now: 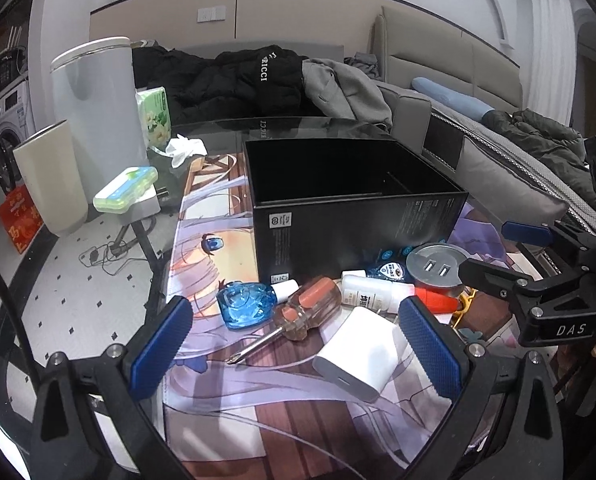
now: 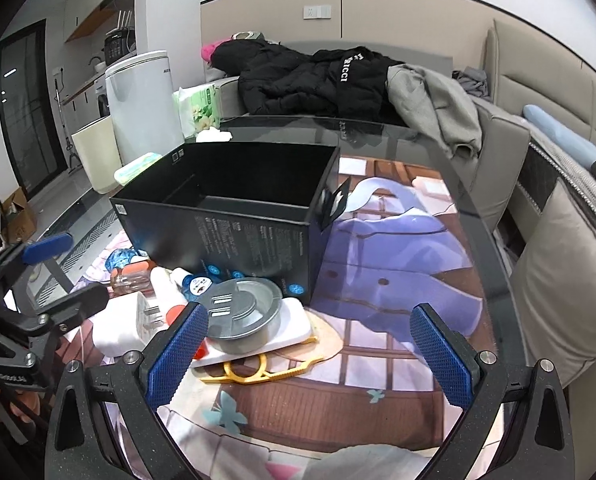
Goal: Organize rigid objects
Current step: 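Grasp the grey round USB socket with the right tool while the left tool approaches the white charger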
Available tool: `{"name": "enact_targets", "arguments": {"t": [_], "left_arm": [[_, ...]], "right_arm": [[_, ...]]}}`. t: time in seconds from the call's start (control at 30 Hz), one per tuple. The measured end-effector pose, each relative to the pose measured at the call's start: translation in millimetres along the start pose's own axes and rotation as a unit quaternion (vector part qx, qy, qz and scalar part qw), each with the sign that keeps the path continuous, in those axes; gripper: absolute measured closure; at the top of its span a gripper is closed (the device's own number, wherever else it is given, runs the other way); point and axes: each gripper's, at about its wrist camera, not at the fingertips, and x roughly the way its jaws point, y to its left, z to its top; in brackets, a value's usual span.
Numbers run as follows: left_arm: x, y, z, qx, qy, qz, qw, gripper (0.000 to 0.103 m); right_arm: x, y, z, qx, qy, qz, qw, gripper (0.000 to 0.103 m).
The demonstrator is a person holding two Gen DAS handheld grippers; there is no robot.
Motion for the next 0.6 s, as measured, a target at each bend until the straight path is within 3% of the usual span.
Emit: {"name": "enact_targets", "arguments": {"t": [0.3,0.6], "left_arm": [[2.0,-13.9,-7.2,0.042,0.019,-0.007,0.9989,0.000],[3.9,-11.7,-6.3,0.046,0.028,-0.026,0.9982,0.002]], "right_arm": [[16.4,14.0,4.3,-0.027,0.030,0.013,0.999,0.000],[25.5,15.5,8.5,-0.028,0.047,0.031,0.998,0.000]]}}
